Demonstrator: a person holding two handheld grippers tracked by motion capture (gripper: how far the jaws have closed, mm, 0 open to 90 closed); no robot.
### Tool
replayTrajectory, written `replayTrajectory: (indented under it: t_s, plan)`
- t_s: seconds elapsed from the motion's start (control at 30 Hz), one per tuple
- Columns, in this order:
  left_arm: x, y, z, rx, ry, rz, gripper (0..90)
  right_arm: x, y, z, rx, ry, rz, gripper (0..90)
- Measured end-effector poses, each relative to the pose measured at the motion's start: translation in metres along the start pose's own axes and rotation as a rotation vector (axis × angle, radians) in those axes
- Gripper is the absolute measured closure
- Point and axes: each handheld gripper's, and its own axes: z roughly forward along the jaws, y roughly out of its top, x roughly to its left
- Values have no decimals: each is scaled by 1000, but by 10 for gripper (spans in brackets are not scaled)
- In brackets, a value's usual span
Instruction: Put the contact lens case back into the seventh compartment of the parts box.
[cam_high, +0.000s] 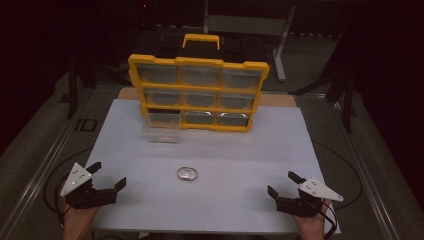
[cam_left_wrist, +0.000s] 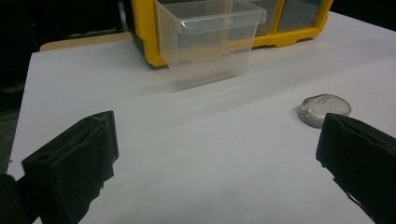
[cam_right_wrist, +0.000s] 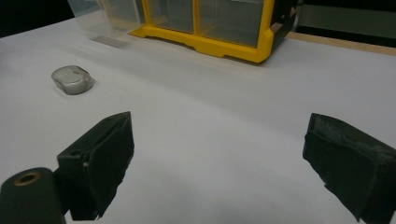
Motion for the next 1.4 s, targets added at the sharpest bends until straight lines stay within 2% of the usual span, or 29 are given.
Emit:
replayTrajectory:
  t_s: [0.33,0.47,0.97,1.23,1.37,1.4]
  plan:
    - [5,7,0,-12,-8,-20,0,2,-2,4,23,-2,-12,82]
    - [6,12,0,-5,-14,5,0,2,-2,4,18,-3,-6,83]
    - [3,24,4,-6,-20,51,0,2,-3,5,20,-4,-2,82]
    - [0,35,14,23,-29,95,0,3,-3,5,15,8,-7,82]
    - [0,35,14,23,-29,95,0,3,-2,5,14,6,-12,82]
    - [0,45,22,32,-37,118,0,3,-2,5,14,6,-12,82]
